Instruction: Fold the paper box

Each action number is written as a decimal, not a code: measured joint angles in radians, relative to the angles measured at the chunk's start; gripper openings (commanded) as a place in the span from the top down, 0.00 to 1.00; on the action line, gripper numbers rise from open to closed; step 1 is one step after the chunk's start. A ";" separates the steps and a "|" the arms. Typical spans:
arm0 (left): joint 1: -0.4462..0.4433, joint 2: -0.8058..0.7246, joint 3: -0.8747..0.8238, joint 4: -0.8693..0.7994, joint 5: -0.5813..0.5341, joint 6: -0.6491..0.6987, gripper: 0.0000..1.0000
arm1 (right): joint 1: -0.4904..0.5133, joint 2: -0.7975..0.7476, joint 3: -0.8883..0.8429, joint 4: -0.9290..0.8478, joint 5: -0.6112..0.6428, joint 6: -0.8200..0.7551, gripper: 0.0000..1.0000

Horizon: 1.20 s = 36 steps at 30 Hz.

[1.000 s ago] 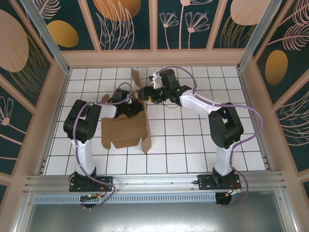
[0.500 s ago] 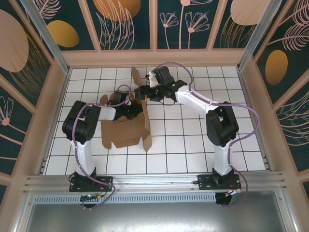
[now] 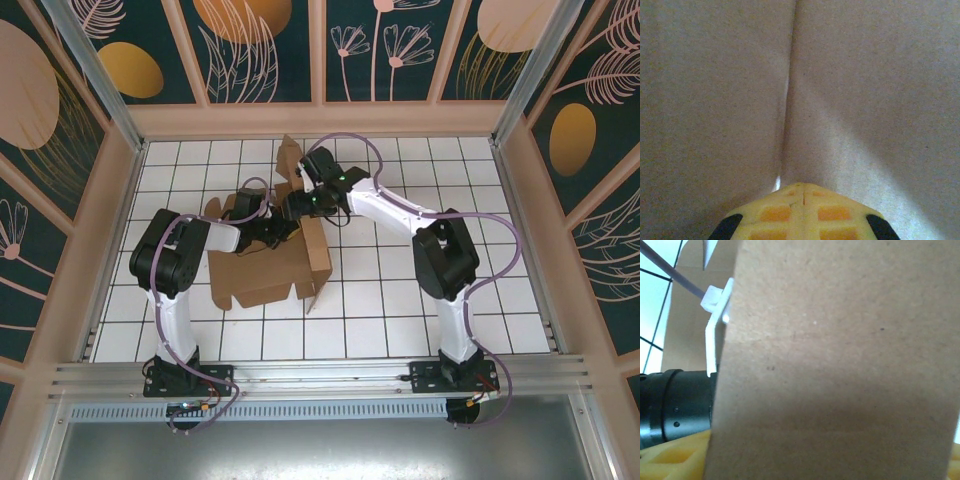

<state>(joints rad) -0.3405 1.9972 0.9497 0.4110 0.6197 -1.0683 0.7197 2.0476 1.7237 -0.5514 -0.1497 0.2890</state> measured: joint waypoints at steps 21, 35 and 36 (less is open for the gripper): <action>0.113 -0.259 0.045 0.005 0.062 0.027 0.54 | 0.053 0.000 0.028 -0.103 0.380 -0.182 0.42; 0.113 -0.127 0.232 0.031 0.164 0.004 0.58 | 0.055 0.000 0.008 -0.057 0.394 -0.203 0.67; 0.113 -0.127 0.243 -0.001 0.151 0.024 0.58 | 0.051 -0.001 -0.002 -0.048 0.389 -0.200 0.73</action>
<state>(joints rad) -0.2279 1.8702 1.1923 0.4099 0.7708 -1.0443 0.7712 2.0468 1.7214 -0.5991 0.2398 0.0895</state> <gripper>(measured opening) 0.430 0.372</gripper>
